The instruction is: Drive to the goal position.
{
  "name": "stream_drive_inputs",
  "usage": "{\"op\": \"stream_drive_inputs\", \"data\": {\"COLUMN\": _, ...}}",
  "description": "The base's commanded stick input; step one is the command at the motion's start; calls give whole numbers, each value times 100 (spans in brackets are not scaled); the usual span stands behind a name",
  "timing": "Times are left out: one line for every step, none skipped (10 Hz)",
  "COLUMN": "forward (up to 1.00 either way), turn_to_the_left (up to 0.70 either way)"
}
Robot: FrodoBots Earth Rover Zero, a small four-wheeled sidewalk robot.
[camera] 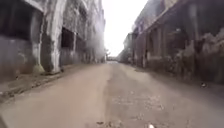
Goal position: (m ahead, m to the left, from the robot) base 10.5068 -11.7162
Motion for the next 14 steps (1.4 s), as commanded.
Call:
{"op": "stream_drive_inputs", "data": {"forward": 100, "turn_to_the_left": 0}}
{"op": "stream_drive_inputs", "data": {"forward": 100, "turn_to_the_left": 0}}
{"op": "stream_drive_inputs", "data": {"forward": 100, "turn_to_the_left": 0}}
{"op": "stream_drive_inputs", "data": {"forward": 100, "turn_to_the_left": 0}}
{"op": "stream_drive_inputs", "data": {"forward": 100, "turn_to_the_left": 27}}
{"op": "stream_drive_inputs", "data": {"forward": 100, "turn_to_the_left": 27}}
{"op": "stream_drive_inputs", "data": {"forward": 100, "turn_to_the_left": 14}}
{"op": "stream_drive_inputs", "data": {"forward": 100, "turn_to_the_left": 0}}
{"op": "stream_drive_inputs", "data": {"forward": 100, "turn_to_the_left": 0}}
{"op": "stream_drive_inputs", "data": {"forward": 100, "turn_to_the_left": 0}}
{"op": "stream_drive_inputs", "data": {"forward": 100, "turn_to_the_left": 0}}
{"op": "stream_drive_inputs", "data": {"forward": 100, "turn_to_the_left": 0}}
{"op": "stream_drive_inputs", "data": {"forward": 100, "turn_to_the_left": 0}}
{"op": "stream_drive_inputs", "data": {"forward": 100, "turn_to_the_left": 0}}
